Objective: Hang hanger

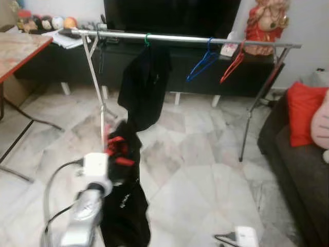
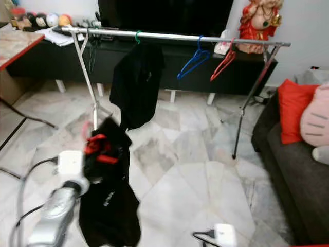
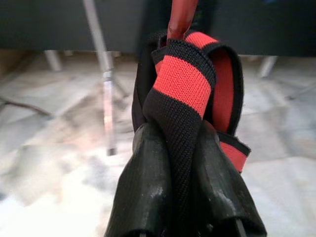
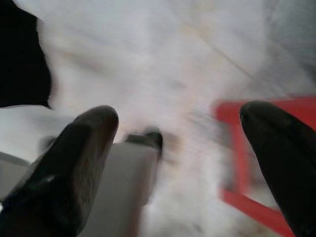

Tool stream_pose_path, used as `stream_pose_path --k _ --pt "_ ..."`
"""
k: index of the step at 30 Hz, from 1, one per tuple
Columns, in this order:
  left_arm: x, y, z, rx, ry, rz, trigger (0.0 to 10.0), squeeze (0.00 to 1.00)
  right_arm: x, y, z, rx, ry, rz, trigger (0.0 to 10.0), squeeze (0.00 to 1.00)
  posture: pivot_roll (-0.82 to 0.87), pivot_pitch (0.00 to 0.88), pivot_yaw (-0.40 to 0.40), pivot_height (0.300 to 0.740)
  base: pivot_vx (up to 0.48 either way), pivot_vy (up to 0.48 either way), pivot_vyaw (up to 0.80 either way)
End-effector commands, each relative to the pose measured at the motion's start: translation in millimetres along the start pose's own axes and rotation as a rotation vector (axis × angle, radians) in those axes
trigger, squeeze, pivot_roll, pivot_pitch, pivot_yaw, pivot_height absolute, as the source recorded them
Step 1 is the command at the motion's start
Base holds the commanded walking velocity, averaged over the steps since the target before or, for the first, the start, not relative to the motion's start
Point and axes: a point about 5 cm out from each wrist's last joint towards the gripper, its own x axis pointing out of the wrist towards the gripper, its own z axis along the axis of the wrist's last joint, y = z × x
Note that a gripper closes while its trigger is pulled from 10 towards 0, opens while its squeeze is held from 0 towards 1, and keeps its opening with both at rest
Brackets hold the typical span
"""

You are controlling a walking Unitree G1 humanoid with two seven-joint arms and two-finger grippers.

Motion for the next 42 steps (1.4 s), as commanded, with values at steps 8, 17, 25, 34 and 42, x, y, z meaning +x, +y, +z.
stream_pose_path --k 8,17,25,34,42 --pt "3.7 -7.2 15.3 -0.009 -0.065 -0.02 10.0 0.0 -1.4 -11.8 -2.0 -0.002 0.009 -0.027 10.0 0.0 -0.01 0.0 -0.022 0.74 0.0 0.3 0.0" --pt "3.7 -7.5 15.6 -0.009 -0.062 -0.025 10.0 0.0 -1.0 -11.2 -1.0 0.002 0.01 -0.023 10.0 0.0 -0.01 0.0 -0.02 0.74 0.0 0.3 0.0" --pt "3.7 -7.5 15.9 -0.008 -0.062 -0.025 10.0 0.0 -1.2 -12.1 -1.0 0.003 0.009 -0.024 10.0 0.0 -0.01 0.0 -0.02 0.74 0.0 0.298 0.0" --pt "3.3 -8.1 16.1 -0.007 -0.063 -0.026 10.0 0.0 -1.6 -11.7 -3.3 0.001 0.017 -0.023 10.0 0.0 0.0 0.0 -0.02 0.74 0.0 0.296 0.0" --pt "3.5 -8.2 16.8 -0.008 -0.063 -0.028 10.0 0.0 -1.7 -10.3 -4.2 0.005 0.018 -0.023 10.0 0.0 -0.01 0.0 -0.018 0.74 0.0 0.29 0.0"
